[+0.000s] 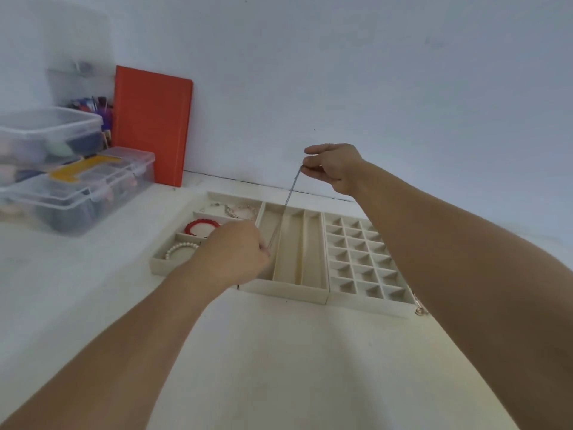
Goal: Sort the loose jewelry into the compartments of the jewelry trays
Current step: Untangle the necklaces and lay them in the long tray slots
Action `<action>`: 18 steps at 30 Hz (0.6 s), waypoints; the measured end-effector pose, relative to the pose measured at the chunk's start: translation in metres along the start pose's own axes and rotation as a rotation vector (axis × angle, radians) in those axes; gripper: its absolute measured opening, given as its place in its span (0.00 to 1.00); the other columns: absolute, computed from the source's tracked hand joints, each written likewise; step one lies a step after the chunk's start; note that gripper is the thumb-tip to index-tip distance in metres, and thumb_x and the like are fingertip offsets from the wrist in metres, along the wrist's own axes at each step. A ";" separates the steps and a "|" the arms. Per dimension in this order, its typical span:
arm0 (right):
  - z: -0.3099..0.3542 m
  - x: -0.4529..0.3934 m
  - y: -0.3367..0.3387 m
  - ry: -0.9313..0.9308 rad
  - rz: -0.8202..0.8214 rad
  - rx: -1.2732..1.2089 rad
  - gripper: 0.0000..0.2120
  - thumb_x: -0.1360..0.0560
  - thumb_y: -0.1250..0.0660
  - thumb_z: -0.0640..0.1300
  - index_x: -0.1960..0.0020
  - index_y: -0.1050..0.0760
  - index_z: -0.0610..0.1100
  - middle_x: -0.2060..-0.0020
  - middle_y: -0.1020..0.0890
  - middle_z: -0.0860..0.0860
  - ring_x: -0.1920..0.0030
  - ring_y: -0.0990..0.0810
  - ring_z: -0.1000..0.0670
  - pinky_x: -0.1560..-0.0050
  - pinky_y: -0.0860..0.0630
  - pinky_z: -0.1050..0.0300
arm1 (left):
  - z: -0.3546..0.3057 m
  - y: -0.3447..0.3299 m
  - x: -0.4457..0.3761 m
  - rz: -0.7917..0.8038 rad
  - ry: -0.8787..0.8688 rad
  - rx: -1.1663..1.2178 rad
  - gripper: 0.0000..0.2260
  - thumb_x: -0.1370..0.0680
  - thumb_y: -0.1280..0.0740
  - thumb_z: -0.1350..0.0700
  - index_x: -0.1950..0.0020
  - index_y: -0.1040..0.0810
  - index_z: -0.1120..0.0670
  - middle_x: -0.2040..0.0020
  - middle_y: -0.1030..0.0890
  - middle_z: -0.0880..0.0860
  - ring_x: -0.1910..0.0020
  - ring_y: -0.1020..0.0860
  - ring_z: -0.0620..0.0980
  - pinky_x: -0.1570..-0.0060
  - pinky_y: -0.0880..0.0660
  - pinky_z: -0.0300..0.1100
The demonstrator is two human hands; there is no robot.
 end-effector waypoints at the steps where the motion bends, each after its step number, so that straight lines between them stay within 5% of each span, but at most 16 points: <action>1: -0.001 0.000 -0.007 0.006 0.036 0.055 0.09 0.27 0.30 0.24 0.53 0.19 0.36 0.57 0.18 0.41 0.59 0.15 0.45 0.51 0.16 0.55 | 0.000 -0.001 0.002 0.016 0.002 -0.044 0.20 0.23 0.33 0.56 0.76 0.30 0.55 0.77 0.31 0.48 0.75 0.30 0.47 0.74 0.36 0.40; 6: -0.005 0.006 -0.041 0.068 0.216 0.247 0.08 0.27 0.29 0.26 0.52 0.19 0.35 0.58 0.17 0.40 0.60 0.15 0.44 0.52 0.16 0.56 | -0.001 -0.004 0.007 0.076 0.031 -0.142 0.07 0.27 0.32 0.60 0.61 0.15 0.53 0.65 0.17 0.50 0.64 0.18 0.50 0.60 0.18 0.47; 13: -0.021 0.009 -0.060 0.060 0.264 0.400 0.09 0.27 0.30 0.26 0.49 0.19 0.35 0.56 0.18 0.39 0.56 0.15 0.41 0.47 0.16 0.51 | -0.005 -0.004 0.009 0.075 0.039 -0.211 0.05 0.27 0.32 0.58 0.58 0.16 0.52 0.63 0.18 0.49 0.63 0.19 0.49 0.60 0.18 0.46; 18: -0.039 0.001 -0.061 0.025 0.235 0.491 0.10 0.27 0.30 0.26 0.49 0.18 0.35 0.52 0.17 0.36 0.52 0.14 0.38 0.45 0.17 0.48 | -0.006 -0.001 0.009 0.052 0.095 -0.271 0.04 0.28 0.32 0.58 0.62 0.23 0.52 0.66 0.23 0.50 0.66 0.23 0.49 0.69 0.30 0.41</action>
Point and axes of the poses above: each hand's wrist, its own x-axis away from the middle knuckle, its own y-axis out of the back of the hand, z = x × y, the point moved 7 cm from there along -x, towards the middle knuckle
